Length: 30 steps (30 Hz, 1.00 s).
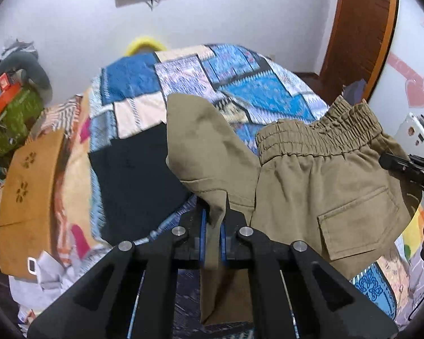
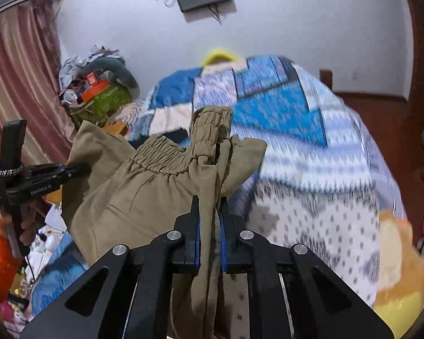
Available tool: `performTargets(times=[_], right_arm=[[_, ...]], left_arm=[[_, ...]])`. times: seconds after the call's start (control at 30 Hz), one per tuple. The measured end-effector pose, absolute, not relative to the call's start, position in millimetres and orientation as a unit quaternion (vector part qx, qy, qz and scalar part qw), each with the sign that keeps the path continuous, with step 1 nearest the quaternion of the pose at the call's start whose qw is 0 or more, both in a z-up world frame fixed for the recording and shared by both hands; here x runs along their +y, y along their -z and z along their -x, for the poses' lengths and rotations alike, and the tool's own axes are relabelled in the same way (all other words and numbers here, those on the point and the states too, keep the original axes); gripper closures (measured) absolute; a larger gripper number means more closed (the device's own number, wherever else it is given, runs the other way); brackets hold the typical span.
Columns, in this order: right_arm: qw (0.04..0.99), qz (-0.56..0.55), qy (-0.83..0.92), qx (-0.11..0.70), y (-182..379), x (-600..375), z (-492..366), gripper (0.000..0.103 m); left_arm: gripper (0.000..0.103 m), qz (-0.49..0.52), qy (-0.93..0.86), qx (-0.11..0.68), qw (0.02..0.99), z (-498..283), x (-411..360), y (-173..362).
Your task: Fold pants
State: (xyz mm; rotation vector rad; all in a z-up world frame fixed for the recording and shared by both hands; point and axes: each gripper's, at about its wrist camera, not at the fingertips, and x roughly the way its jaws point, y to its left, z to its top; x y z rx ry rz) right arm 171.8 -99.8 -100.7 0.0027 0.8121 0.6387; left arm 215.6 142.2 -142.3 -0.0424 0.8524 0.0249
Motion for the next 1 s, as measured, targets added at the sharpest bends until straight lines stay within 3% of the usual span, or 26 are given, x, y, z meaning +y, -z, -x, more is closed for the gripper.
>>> performTargets(times=[0.4, 1.0], right_arm=[[0.869, 0.023, -0.354, 0.345, 79.2, -10.6, -227.9, 0.094], [0.846, 0.082, -0.408, 0.334, 126.9, 136.3, -304.0, 0.095]], left_arm=[[0.096, 0.068, -0.067, 0.386, 0.917, -231.2, 236.3, 117.3], [0.1, 0.088, -0.178, 0.391, 0.899, -292.0, 352.7, 171.0]])
